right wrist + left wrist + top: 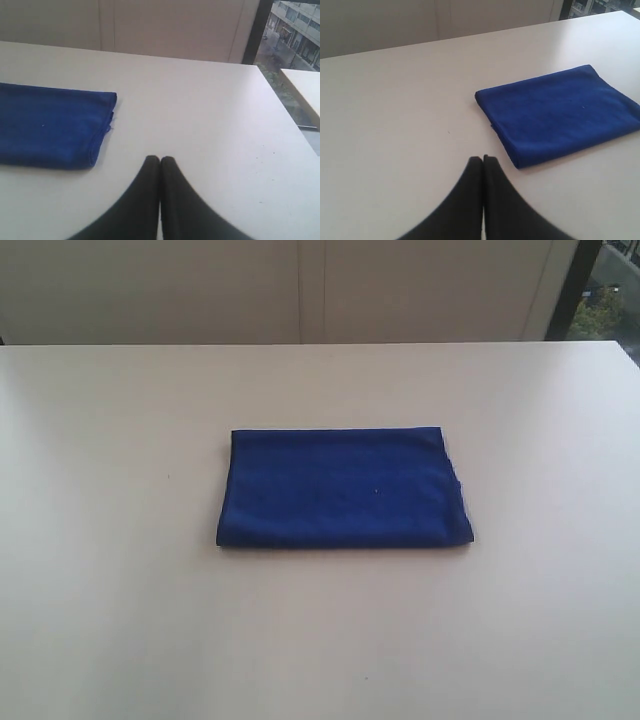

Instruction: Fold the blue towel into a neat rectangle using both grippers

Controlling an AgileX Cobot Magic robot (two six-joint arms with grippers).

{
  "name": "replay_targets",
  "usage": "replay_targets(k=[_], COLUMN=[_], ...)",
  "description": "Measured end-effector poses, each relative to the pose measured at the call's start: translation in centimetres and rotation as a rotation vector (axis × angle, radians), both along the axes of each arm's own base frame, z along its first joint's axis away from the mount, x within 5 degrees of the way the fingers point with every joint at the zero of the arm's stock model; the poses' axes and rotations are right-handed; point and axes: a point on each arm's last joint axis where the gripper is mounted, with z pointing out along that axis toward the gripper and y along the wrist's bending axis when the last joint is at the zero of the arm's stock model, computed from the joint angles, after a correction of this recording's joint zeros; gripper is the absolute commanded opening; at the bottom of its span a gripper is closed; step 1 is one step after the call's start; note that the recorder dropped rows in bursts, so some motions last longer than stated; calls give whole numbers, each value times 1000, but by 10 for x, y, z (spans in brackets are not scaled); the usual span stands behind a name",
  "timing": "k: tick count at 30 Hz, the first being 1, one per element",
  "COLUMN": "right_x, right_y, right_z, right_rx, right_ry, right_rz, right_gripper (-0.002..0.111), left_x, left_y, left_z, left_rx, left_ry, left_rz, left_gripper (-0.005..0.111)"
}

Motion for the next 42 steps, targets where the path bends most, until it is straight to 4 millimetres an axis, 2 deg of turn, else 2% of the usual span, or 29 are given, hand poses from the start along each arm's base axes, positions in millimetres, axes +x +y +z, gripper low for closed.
replay_targets(k=[7, 18, 42], right_x=[3, 5, 5], right_y=[0, 0, 0], right_z=[-18, -32, -31], right_rx=[-14, -19, -19], right_ry=[41, 66, 43], right_rz=[-1, 0, 2], right_gripper=[0, 0, 0], left_x=[0, 0, 0], left_y=[0, 0, 0], left_z=[0, 0, 0], left_rx=[0, 0, 0], left_ry=[0, 0, 0], left_rz=[0, 0, 0], left_gripper=[0, 0, 0])
